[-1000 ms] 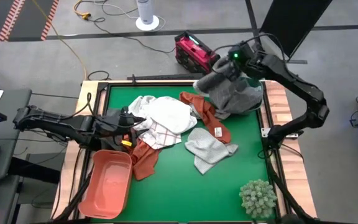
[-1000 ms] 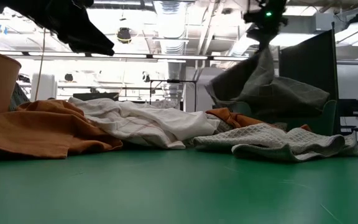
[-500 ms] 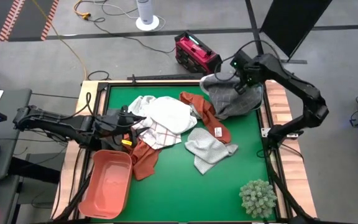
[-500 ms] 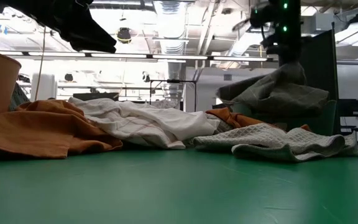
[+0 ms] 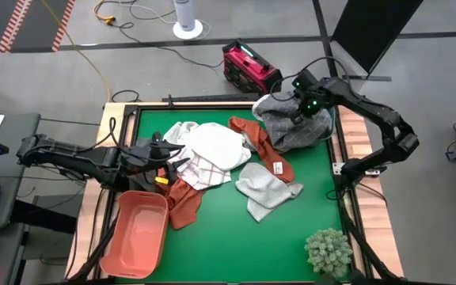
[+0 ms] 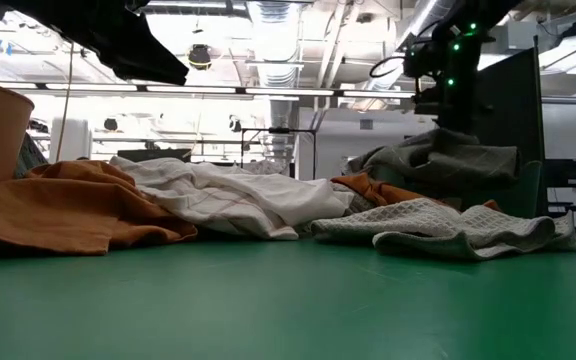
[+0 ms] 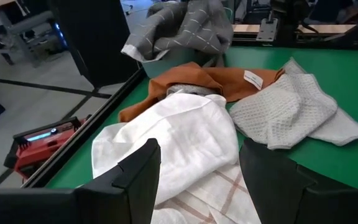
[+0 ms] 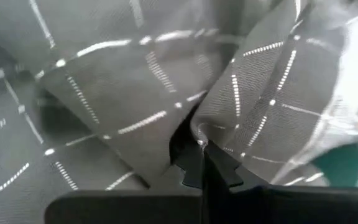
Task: Sort towels by color in basket
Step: Put the gray patterned towel into the green bin
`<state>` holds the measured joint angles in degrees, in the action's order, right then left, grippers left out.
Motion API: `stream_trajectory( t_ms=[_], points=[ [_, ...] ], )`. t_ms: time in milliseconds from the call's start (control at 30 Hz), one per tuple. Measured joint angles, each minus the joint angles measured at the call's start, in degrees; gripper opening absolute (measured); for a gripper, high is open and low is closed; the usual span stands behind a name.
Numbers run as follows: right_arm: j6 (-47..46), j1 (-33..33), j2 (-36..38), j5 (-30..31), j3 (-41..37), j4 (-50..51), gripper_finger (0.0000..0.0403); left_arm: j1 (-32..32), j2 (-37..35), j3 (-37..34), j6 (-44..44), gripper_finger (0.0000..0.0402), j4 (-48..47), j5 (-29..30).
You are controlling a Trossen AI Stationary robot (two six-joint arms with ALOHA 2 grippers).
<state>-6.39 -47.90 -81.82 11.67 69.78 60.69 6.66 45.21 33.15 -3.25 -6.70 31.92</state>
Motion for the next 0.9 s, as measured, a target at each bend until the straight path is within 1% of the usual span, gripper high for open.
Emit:
stream_trajectory(
  t_ms=[167,367,533,667,767,833,900],
  points=[
    [-0.50,0.24,-0.04,-0.23,-5.12,0.13,0.0029,0.00,0.00,-0.02,0.00,0.0210,-0.17,0.09],
    [2.50,0.48,0.09,0.07,-5.84,0.88,0.0075,0.00,0.00,0.00,-0.48,0.0210,-0.35,0.07],
    [7.80,1.78,0.09,0.36,-0.66,6.54,0.0121,0.00,0.00,0.00,-0.24,0.0210,-0.44,-0.02],
    [7.69,2.69,0.12,0.46,7.12,11.24,0.0166,0.00,0.00,0.00,0.48,0.0210,-0.44,-0.04],
    [5.01,3.67,0.16,0.86,12.65,13.39,0.0197,0.00,0.00,-0.01,0.44,0.0210,-0.46,-0.04],
    [3.30,4.88,0.27,0.44,14.56,13.72,0.0214,0.00,0.00,0.00,0.44,0.0210,-0.61,-0.04],
    [3.23,6.64,0.28,-0.12,14.22,13.70,0.0224,0.00,0.00,0.00,0.44,0.0210,-1.03,-0.04]
  ],
)
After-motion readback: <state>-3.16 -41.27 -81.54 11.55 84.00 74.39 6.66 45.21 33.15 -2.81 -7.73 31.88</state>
